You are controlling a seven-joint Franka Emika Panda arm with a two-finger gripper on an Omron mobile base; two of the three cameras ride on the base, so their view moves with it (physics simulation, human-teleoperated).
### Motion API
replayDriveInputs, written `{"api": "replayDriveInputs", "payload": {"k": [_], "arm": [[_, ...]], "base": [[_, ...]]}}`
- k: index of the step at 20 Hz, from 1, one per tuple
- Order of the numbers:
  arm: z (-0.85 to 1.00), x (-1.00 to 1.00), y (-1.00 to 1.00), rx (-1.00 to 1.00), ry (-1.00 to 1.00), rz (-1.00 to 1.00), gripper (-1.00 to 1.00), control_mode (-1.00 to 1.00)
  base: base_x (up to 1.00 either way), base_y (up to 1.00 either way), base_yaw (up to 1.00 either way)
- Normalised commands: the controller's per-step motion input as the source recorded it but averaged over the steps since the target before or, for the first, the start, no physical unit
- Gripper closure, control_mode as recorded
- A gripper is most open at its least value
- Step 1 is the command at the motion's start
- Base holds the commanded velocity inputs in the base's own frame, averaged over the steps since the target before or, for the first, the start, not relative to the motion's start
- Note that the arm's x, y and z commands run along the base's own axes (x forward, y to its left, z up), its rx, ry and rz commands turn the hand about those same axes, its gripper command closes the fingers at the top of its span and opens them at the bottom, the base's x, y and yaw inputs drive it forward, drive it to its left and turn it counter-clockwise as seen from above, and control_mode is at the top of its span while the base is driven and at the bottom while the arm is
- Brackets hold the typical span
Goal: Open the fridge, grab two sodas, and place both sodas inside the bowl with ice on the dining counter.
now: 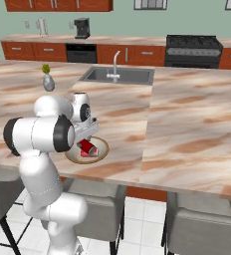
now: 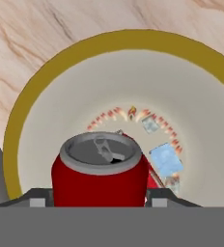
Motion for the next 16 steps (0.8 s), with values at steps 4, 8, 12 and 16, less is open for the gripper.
{"api": "replayDriveInputs", "payload": {"k": [4,8,12,16], "arm": [[0.08,-0.24,-0.01,0.00,-0.12,0.01,-1.00,-1.00],[0.33,-0.27,0.00,0.00,-0.11,0.00,-1.00,-1.00],[0.55,-0.18,0.00,-0.01,-0.12,0.00,-1.00,-1.00],[0.56,-0.18,0.00,-0.02,-0.07,0.00,-1.00,-1.00]], "base": [[0.00,0.00,0.00],[0.00,0.00,0.00],[0.00,0.00,0.00],[0.00,0.00,0.00]]}}
